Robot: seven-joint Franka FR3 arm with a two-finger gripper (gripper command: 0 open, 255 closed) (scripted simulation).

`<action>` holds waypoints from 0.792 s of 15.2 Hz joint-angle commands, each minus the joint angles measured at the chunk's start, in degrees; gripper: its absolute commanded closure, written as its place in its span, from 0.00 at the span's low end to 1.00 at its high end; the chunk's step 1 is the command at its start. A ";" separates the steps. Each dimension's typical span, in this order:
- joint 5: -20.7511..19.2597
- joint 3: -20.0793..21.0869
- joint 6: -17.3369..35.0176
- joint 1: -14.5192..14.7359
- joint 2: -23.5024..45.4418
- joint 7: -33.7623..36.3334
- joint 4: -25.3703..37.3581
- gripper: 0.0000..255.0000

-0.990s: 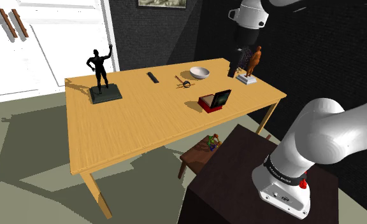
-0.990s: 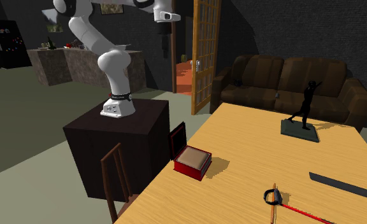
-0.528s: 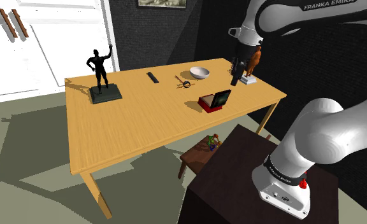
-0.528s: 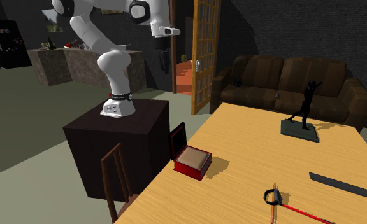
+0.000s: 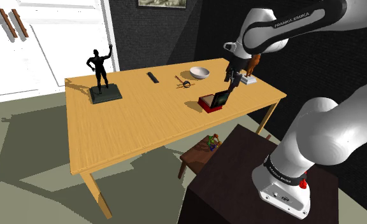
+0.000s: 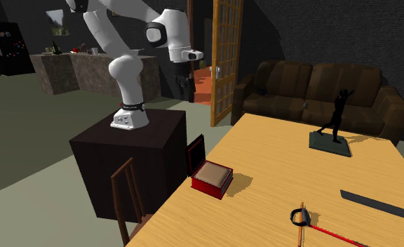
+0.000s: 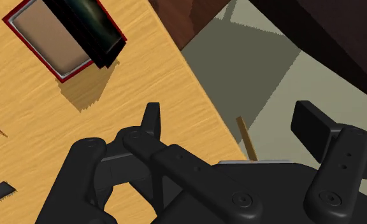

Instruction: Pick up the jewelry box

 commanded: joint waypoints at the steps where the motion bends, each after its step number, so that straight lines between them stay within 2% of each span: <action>1: 1.29 -4.14 3.92 2.12 4.45 -6.54 1.07 0.00; 3: 4.45 -8.56 7.50 5.19 9.70 -13.66 2.82 0.00; 5: 9.82 -13.26 10.65 9.05 15.62 -22.10 5.01 0.00; 6: 13.65 -15.61 11.96 11.20 18.95 -27.04 6.29 0.00; 8: 24.27 -19.16 13.52 14.70 26.74 -38.85 9.35 0.00; 9: 30.61 -19.72 13.56 15.32 31.10 -45.36 11.20 0.00; 10: 36.57 -18.94 13.16 14.54 35.33 -51.49 13.23 0.00; 12: 45.14 -14.57 12.01 9.97 42.35 -61.05 17.50 0.00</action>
